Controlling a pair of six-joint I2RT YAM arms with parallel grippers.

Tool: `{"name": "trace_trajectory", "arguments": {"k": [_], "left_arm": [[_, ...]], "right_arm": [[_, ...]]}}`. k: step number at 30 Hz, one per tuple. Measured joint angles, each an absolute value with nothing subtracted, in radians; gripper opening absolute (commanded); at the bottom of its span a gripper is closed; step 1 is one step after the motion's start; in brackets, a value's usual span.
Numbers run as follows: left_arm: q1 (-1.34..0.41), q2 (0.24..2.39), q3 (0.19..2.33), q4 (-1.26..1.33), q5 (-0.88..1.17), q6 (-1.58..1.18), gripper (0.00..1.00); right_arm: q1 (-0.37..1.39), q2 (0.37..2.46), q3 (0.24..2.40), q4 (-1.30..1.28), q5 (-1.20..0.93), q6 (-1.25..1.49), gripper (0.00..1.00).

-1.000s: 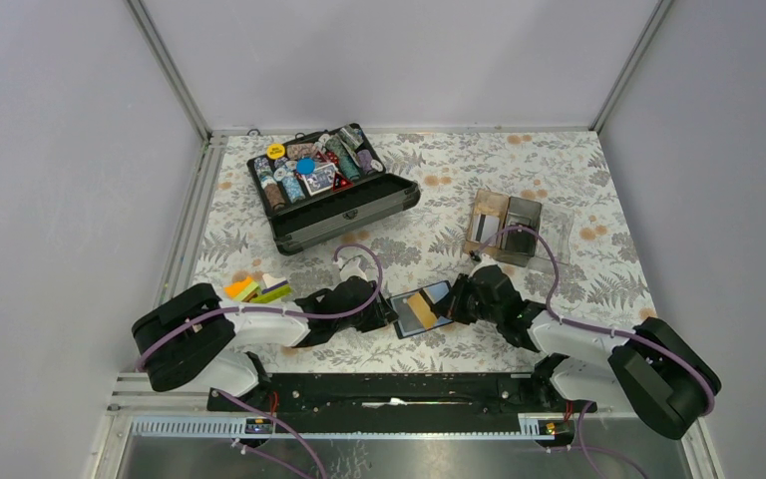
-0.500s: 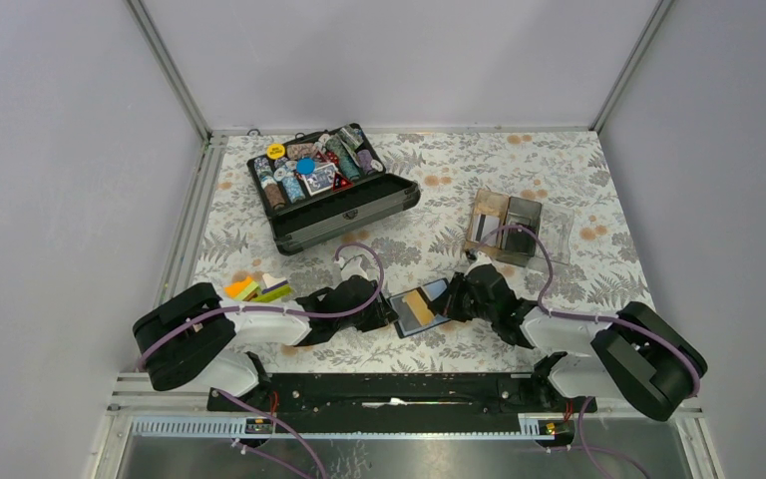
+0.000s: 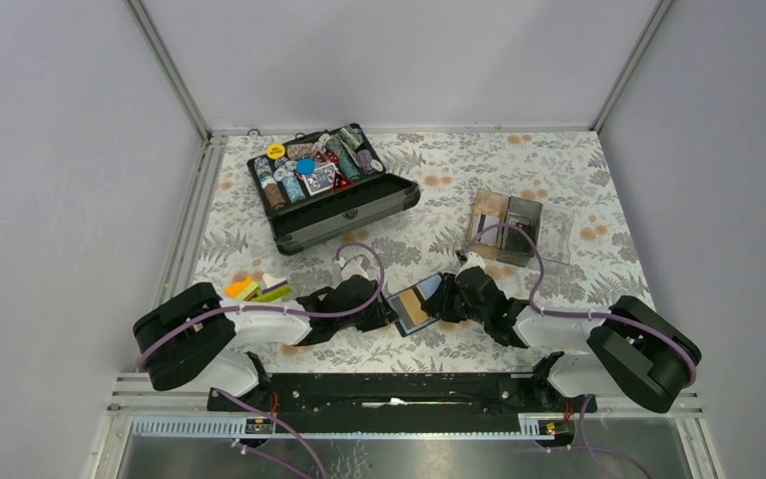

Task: Put the credit cards into the card holder
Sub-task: Insert the credit card into the card holder.

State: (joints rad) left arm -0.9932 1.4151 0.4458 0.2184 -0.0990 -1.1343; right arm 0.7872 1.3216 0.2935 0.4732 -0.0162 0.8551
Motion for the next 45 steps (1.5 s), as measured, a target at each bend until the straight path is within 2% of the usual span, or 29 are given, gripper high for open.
{"name": "trace_trajectory", "arguments": {"k": [3,10,15,23,27,45], "left_arm": [[-0.994,1.415,0.446,0.219,-0.101,-1.134,0.25],[-0.995,1.415,0.446,0.219,-0.104,-1.134,0.25],[-0.995,1.415,0.446,0.219,-0.105,-1.134,0.25],[-0.995,1.418,0.45,0.212,-0.107,-1.13,0.21],[-0.995,1.42,0.451,0.211,-0.108,-1.128,0.2],[-0.994,1.398,0.451,0.171,-0.13,-1.098,0.17]], "right_arm": [[0.797,1.285,0.314,0.384,0.007,0.825,0.46],[0.805,1.244,0.396,0.195,0.046,0.705,0.57],[0.805,1.307,0.447,0.184,0.032,0.652,0.57],[0.805,1.376,0.472,0.245,-0.037,0.599,0.44],[0.805,1.382,0.472,0.248,-0.095,0.59,0.41],[0.805,1.408,0.461,0.31,-0.209,0.573,0.45]]}}
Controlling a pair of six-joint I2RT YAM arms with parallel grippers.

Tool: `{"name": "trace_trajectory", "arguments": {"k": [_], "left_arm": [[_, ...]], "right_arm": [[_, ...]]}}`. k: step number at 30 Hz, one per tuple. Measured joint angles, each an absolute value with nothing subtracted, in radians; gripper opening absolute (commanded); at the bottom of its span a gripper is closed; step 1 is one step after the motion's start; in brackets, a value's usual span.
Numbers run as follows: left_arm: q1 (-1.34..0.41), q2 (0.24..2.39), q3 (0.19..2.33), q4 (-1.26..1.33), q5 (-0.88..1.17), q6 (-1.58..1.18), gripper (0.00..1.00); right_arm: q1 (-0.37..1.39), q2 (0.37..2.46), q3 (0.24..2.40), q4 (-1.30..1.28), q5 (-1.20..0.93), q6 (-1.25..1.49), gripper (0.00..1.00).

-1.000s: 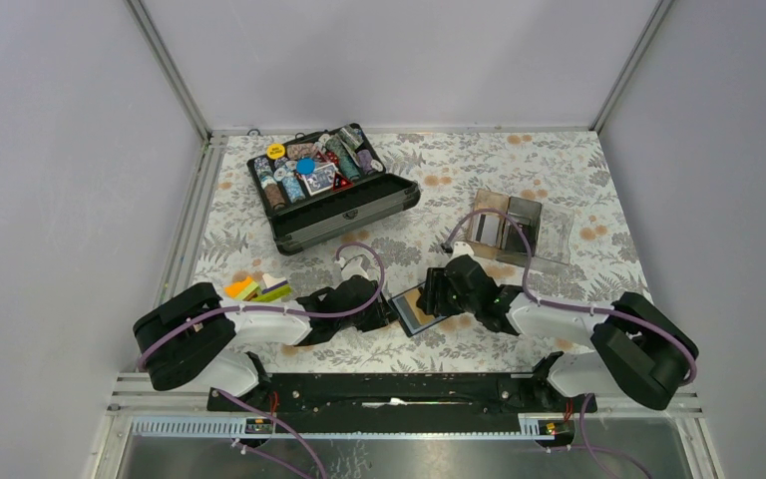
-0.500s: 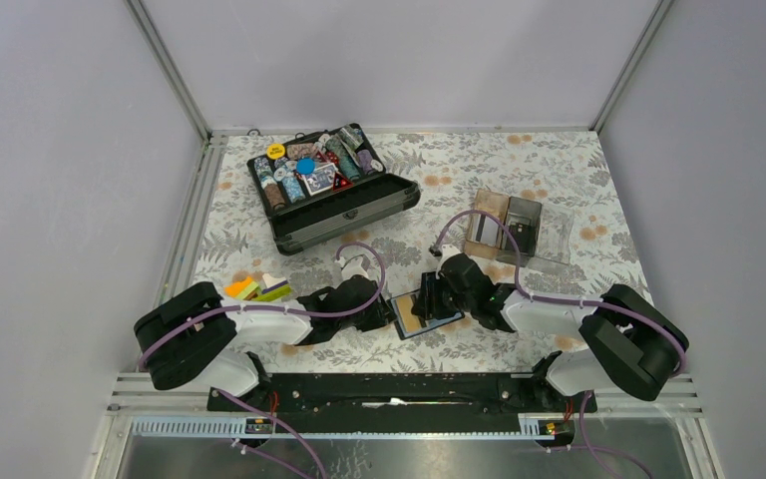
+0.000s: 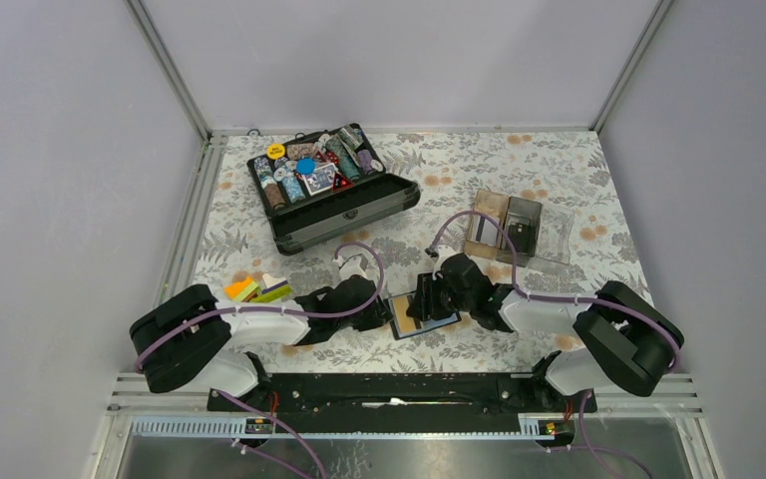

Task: Put the credit cards into the card holder
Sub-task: Insert the credit card into the card holder.

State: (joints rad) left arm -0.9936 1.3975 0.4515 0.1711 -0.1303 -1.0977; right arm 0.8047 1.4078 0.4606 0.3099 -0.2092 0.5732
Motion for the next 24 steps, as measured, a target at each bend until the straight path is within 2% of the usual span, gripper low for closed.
{"name": "trace_trajectory", "arguments": {"k": [3,5,8,13,15,18,20,24], "left_arm": [[-0.993,1.394,0.451,0.166,-0.133,-1.091,0.2],[-0.993,1.391,0.451,0.164,-0.134,-1.087,0.25],[-0.987,1.37,0.45,0.145,-0.133,-1.074,0.38],[-0.961,1.254,0.438,0.056,-0.14,-1.036,0.67],[-0.95,1.189,0.437,0.012,-0.146,-1.012,0.79],[-0.926,1.083,0.437,-0.056,-0.152,-0.969,0.92],[-0.893,1.024,0.443,-0.11,-0.143,-0.935,0.98],[-0.807,0.943,0.496,-0.247,-0.107,-0.855,0.99]], "right_arm": [[0.805,1.409,0.461,0.314,-0.215,0.57,0.5],[0.805,1.406,0.463,0.31,-0.219,0.565,0.55],[0.811,1.378,0.477,0.258,-0.218,0.559,0.63],[0.82,1.241,0.545,0.064,-0.125,0.536,0.81],[0.815,1.185,0.607,-0.036,-0.058,0.517,0.85],[0.773,1.14,0.702,-0.158,0.011,0.486,0.87],[0.714,1.134,0.746,-0.213,0.039,0.463,0.9],[0.55,1.135,0.794,-0.322,0.095,0.406,0.93]]}}
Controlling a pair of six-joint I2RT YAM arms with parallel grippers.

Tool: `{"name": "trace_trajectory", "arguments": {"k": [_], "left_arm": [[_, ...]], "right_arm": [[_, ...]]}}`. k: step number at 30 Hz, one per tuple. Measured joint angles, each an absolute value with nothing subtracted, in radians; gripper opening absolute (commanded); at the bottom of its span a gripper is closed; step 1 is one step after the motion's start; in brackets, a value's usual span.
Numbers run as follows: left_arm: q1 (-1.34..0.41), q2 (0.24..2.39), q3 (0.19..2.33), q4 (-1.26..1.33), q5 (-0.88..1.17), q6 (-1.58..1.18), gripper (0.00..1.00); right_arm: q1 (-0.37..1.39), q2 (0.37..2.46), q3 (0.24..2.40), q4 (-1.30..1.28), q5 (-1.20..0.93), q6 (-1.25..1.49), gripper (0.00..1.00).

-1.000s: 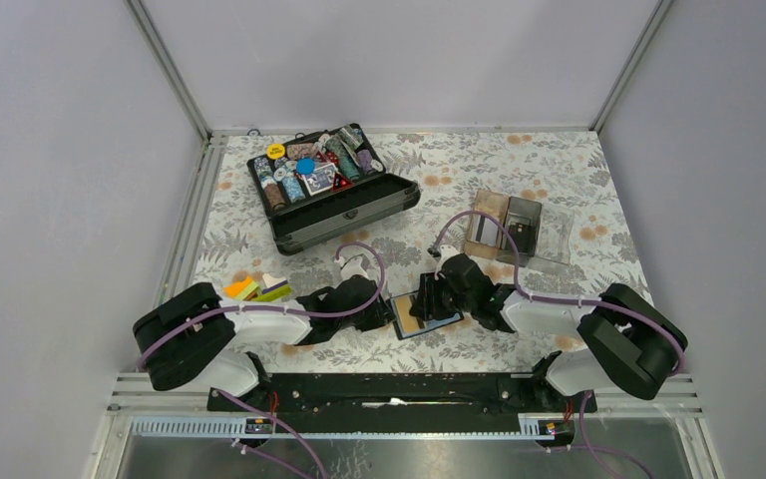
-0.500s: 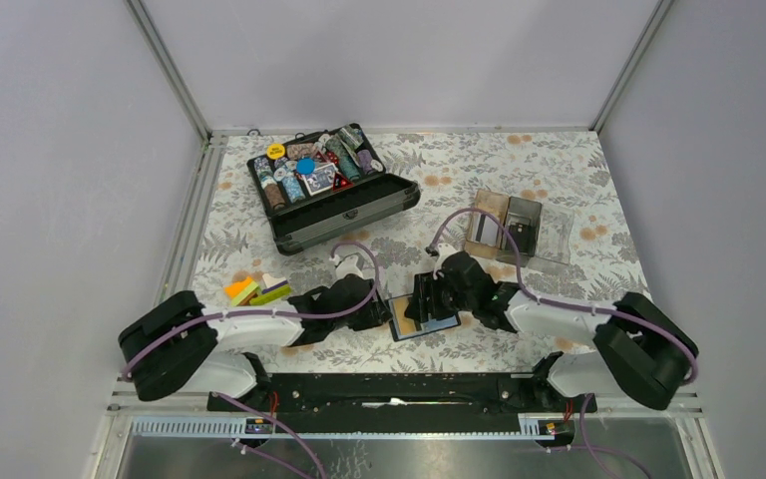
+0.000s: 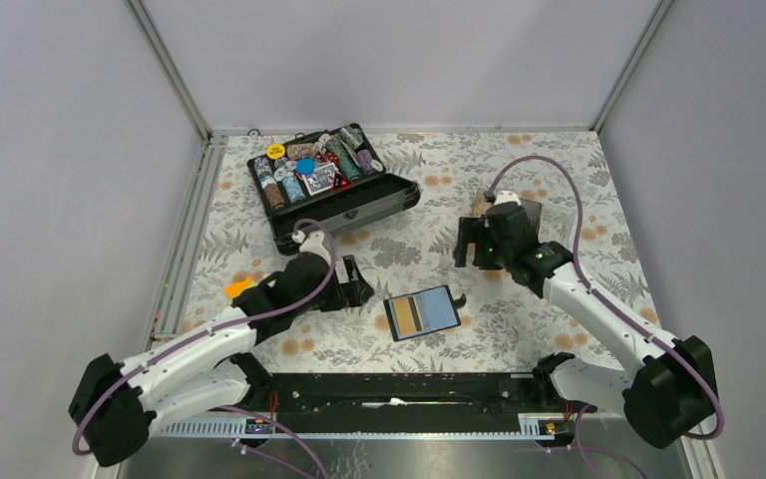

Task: Put the credit cards into the card holder
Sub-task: Insert the credit card into the card holder, then pick up the credit card from the storage box.

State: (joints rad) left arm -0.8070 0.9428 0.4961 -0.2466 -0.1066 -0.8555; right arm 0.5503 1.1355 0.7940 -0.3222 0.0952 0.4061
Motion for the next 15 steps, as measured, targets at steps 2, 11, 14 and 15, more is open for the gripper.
{"name": "trace_trajectory", "arguments": {"k": [2,11,14,15], "left_arm": [[-0.748,0.907,0.543,-0.323,-0.067,-0.803,0.99],[-0.456,0.857,0.769,-0.562,0.106,-0.555,0.99],[-0.401,0.857,0.793,-0.594,0.13,-0.492,0.99],[-0.389,0.857,0.793,-0.6,0.134,-0.48,0.99]], "right_arm": [[0.467,1.143,0.817,-0.374,0.115,0.379,0.95],[0.106,1.193,0.915,-0.39,0.146,0.319,0.93],[0.023,1.257,0.919,-0.347,0.138,0.32,0.9],[0.003,1.281,0.919,-0.334,0.136,0.32,0.89]]}}
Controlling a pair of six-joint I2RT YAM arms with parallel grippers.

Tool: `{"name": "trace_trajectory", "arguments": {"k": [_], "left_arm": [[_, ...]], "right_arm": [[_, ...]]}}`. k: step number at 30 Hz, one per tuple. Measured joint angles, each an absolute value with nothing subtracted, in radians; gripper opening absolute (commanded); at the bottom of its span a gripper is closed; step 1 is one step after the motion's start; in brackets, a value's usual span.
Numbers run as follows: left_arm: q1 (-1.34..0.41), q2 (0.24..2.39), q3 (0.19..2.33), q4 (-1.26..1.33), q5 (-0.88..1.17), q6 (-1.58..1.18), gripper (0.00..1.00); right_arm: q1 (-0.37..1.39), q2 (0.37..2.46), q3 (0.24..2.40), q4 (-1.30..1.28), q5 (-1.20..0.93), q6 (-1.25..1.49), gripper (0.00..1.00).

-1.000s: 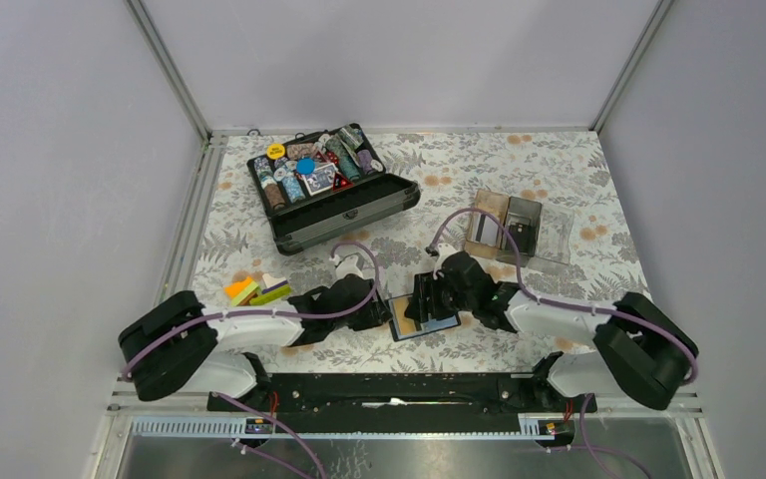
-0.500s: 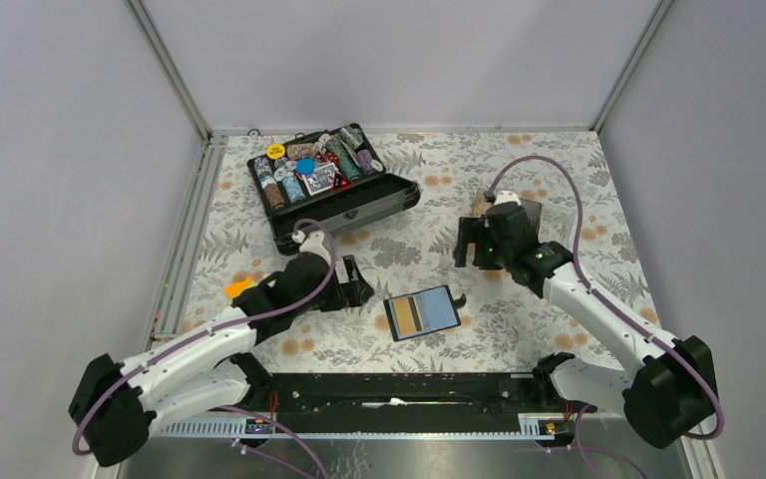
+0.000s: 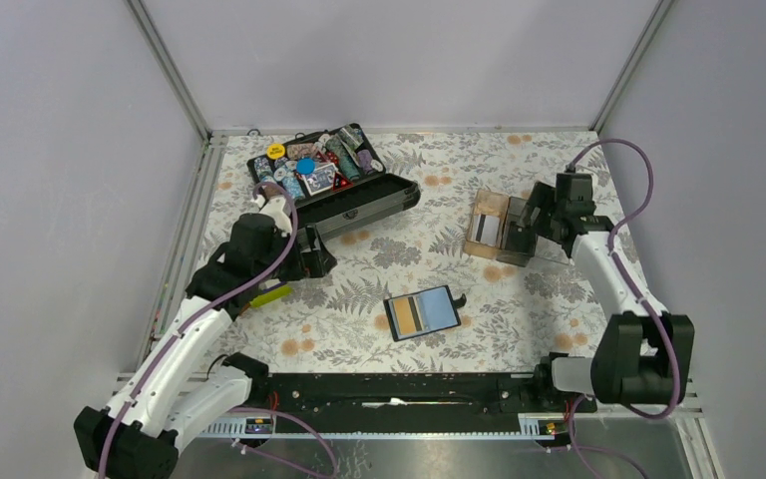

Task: Put the credit cards into the card holder
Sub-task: Pick up the credit card from the storage box.

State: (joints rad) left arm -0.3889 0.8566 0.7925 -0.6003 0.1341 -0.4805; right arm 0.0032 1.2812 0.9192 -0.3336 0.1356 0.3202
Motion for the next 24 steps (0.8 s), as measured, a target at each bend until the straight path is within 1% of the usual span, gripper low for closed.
{"name": "trace_trajectory", "arguments": {"k": [8,13,15,24], "left_arm": [[-0.322,0.857,0.792,-0.634,0.189,-0.437,0.99],[-0.301,0.857,0.792,-0.634,0.214,-0.434,0.99],[-0.294,0.857,0.792,-0.634,0.221,-0.434,0.99],[-0.281,0.857,0.791,-0.634,0.236,-0.434,0.99]], "right_arm": [[-0.083,1.458,0.94,-0.255,0.094,0.317,0.84],[-0.096,1.505,0.94,-0.21,0.059,0.31,0.81],[-0.097,1.52,0.94,-0.191,0.05,0.31,0.77],[-0.097,1.62,0.947,-0.15,-0.02,0.31,0.69]]}}
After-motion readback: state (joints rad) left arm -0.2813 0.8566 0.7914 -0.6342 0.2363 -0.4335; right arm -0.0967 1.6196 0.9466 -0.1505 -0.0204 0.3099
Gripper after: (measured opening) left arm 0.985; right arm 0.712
